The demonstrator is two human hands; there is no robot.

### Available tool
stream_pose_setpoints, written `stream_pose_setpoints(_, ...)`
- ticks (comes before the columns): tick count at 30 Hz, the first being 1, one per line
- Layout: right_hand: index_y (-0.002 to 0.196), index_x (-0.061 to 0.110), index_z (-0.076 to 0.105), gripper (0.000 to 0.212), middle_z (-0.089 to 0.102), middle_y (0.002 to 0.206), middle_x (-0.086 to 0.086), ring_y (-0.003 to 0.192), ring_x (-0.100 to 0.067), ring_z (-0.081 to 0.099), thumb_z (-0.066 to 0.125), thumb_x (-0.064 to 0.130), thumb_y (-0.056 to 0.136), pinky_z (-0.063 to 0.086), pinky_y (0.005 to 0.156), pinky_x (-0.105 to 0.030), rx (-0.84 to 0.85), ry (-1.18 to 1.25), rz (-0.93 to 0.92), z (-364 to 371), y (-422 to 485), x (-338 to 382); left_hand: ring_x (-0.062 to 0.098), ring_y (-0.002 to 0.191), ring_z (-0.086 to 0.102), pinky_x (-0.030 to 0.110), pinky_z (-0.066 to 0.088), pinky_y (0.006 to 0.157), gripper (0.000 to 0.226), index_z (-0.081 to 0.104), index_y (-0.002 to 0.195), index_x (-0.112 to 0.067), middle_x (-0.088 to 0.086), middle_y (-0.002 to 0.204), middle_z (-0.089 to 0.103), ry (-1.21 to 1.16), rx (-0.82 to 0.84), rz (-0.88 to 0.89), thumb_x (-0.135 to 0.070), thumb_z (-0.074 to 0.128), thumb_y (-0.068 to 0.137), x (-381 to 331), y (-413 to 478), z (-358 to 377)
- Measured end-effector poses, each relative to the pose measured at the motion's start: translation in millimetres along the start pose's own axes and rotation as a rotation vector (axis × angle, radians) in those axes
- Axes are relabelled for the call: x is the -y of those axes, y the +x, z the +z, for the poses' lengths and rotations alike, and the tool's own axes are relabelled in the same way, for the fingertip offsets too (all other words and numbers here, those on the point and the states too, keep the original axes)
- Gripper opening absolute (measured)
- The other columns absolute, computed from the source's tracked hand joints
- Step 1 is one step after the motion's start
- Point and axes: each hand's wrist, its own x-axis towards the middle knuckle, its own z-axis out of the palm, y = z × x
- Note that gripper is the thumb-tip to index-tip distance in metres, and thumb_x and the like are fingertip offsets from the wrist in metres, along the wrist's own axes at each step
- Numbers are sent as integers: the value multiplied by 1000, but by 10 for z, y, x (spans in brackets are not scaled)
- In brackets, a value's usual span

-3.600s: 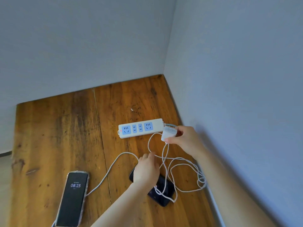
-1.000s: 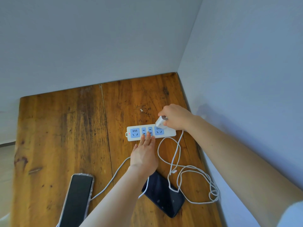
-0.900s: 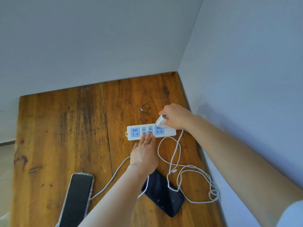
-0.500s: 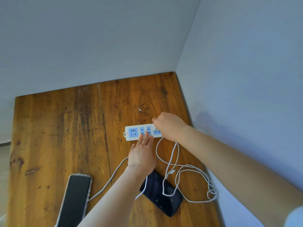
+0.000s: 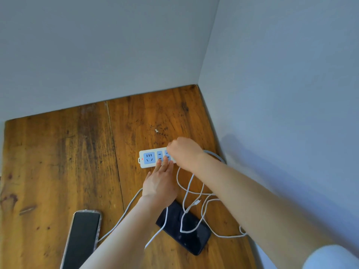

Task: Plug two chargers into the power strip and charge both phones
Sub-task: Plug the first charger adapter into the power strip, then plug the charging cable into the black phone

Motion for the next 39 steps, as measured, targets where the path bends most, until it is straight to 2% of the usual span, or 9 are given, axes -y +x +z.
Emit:
stream_pose_setpoints(3, 104, 5, 64, 23, 67, 107, -12, 85, -24, 63, 65, 21, 87, 54, 71, -33, -44, 436, 165, 30, -58, -235, 19, 147, -7, 40, 21, 117, 74, 4, 153, -23, -3, 161, -7, 9, 21, -3, -18, 47, 93, 13, 5, -13)
stream_pose_setpoints(6, 115, 11, 67, 35, 69, 115, -8, 85, -19, 66, 62, 34, 89, 57, 70, -30, -112, 766, 294, 134, -140, -302, 19, 147, -7, 41, 22, 117, 76, 3, 153, -23, -2, 161, -8, 21, 24, -8, -17, 49, 93, -5, 14, -19)
stream_pose_setpoints(12, 129, 25, 57, 40, 65, 123, -3, 93, -20, 64, 56, 38, 92, 41, 55, -18, -243, 607, 384, 336, -164, -201, 20, 147, -6, 41, 31, 113, 79, 3, 152, -24, -3, 161, -9, 47, 18, -18, -16, 53, 91, 7, 26, 43)
stream_pose_setpoints(19, 129, 21, 55, 40, 68, 113, -8, 87, -20, 57, 53, 39, 93, 46, 67, -31, -286, 437, 457, 354, -180, -85, 21, 147, -6, 42, 31, 113, 84, -1, 152, -21, -2, 161, -11, 130, 31, -8, -15, 54, 88, 25, 37, 83)
stream_pose_setpoints(23, 138, 19, 36, 60, 54, 133, -7, 115, -24, 54, 51, 51, 89, 51, 79, -32, -308, 814, 550, 561, -412, 49, 20, 147, -7, 47, 16, 117, 83, 0, 152, -24, -1, 161, -6, 37, 42, 29, -19, 53, 89, 68, -2, 41)
stream_pose_setpoints(26, 128, 24, 48, 57, 59, 123, 3, 106, -8, 55, 40, 63, 88, 45, 78, -21, -428, 1148, 634, 729, -794, 141, 19, 147, 2, 41, 13, 117, 69, 15, 151, -21, 0, 161, 9, -145, -182, 7, -13, 46, 91, 91, -258, 209)
stream_pose_setpoints(29, 96, 24, 59, 37, 60, 87, 9, 76, 1, 53, 34, 52, 94, 37, 62, -18, -426, 1209, 789, 989, -1170, 214, 18, 147, 8, 38, 13, 119, 58, 28, 148, -16, 2, 159, 21, -243, -363, -28, -10, 43, 92, 106, -684, 578)
stream_pose_setpoints(34, 87, 1, 67, 26, 67, 80, -15, 67, -14, 55, 49, 19, 91, 45, 57, -31, -181, 1157, 815, 1336, -1383, 436, 15, 146, -7, 38, -4, 118, 55, 24, 149, -17, 0, 160, 17, -141, -281, 42, -14, 36, 95, 53, -1105, 1085)
stream_pose_setpoints(39, 77, 6, 65, 34, 70, 81, -12, 60, -12, 57, 50, 33, 92, 35, 47, -22, -135, 1249, 942, 1398, -1239, 633, 17, 146, -6, 40, -5, 118, 47, 35, 146, -20, 1, 159, 18, -130, -270, 17, -27, 30, 100, -16, -1148, 1174)
